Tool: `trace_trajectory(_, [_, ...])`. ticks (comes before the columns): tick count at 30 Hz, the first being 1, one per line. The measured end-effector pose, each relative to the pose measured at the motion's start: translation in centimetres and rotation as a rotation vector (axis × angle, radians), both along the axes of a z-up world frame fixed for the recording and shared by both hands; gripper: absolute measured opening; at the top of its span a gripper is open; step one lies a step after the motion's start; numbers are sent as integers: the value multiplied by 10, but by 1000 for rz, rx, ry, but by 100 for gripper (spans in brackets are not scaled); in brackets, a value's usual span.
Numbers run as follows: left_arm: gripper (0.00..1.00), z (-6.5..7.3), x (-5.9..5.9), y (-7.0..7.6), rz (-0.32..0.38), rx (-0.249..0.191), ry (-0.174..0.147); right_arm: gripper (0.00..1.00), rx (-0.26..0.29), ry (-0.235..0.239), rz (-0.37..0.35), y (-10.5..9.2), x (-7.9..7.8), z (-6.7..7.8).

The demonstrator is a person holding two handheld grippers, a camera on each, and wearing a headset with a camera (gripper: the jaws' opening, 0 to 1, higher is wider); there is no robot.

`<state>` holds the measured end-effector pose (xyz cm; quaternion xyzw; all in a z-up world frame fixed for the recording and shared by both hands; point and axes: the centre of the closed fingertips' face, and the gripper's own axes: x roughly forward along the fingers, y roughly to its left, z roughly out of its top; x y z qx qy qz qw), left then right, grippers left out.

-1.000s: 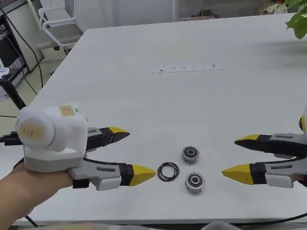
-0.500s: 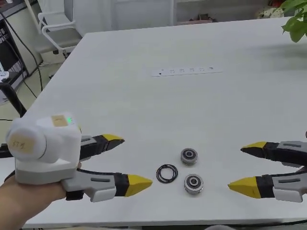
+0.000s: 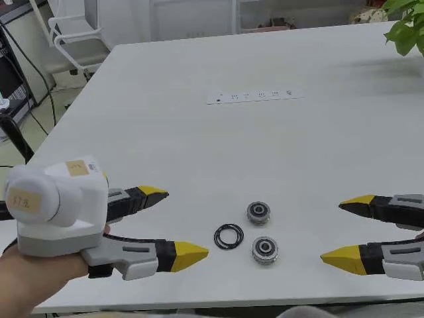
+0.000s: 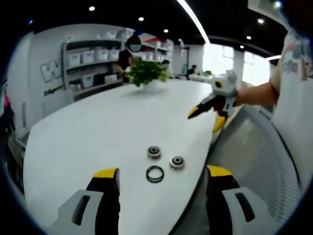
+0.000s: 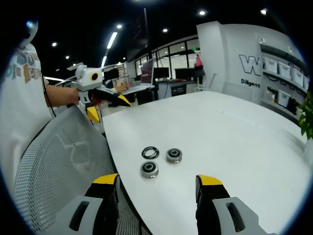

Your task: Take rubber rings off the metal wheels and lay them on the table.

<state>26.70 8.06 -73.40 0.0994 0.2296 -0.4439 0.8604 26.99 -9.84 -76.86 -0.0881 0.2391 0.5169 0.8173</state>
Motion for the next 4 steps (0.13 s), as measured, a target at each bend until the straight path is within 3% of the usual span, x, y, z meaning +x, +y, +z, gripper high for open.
trace_trajectory(4, [72, 1, 0, -1, -2, -1, -3, 62, 0, -2, -6, -2, 0, 1])
